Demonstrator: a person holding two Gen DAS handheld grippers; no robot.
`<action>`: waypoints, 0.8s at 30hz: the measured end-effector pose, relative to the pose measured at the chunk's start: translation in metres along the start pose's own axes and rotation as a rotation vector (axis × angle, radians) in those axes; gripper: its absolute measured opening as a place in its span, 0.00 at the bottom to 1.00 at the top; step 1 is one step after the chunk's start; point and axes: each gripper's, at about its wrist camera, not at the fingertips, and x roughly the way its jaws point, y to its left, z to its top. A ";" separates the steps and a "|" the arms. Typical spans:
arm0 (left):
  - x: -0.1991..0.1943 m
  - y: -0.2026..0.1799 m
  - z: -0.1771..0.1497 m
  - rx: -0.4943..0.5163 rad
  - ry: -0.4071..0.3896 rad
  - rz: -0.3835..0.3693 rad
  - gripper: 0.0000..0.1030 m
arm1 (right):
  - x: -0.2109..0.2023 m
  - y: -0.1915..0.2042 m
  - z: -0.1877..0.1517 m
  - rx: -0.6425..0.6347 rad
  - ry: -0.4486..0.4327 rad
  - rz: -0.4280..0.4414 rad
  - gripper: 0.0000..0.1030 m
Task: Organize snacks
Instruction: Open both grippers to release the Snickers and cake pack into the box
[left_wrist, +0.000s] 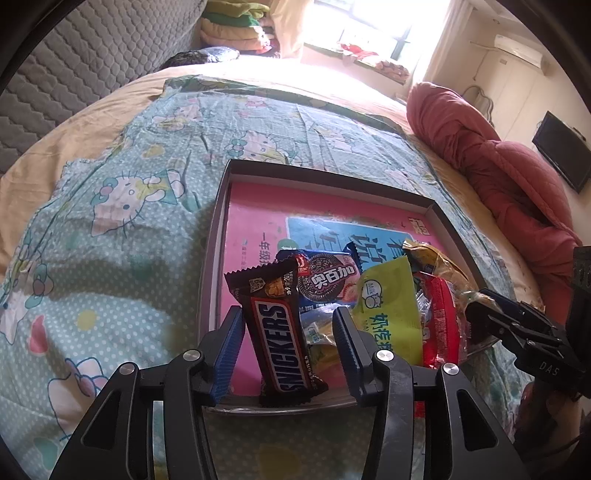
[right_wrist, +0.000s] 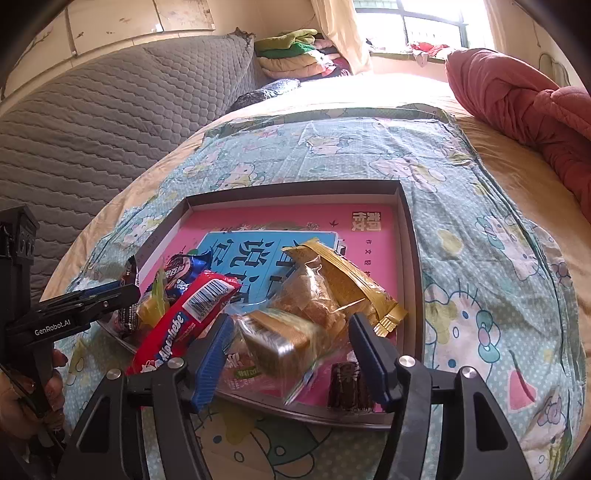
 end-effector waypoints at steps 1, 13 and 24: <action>0.000 0.000 0.000 -0.001 0.000 0.000 0.51 | 0.000 0.000 0.000 -0.001 -0.003 0.001 0.62; -0.008 -0.001 0.004 0.002 -0.015 -0.010 0.62 | -0.020 0.024 0.004 -0.094 -0.072 0.055 0.68; -0.013 -0.003 0.005 0.022 -0.021 -0.006 0.66 | -0.001 0.080 -0.017 -0.398 -0.013 0.001 0.72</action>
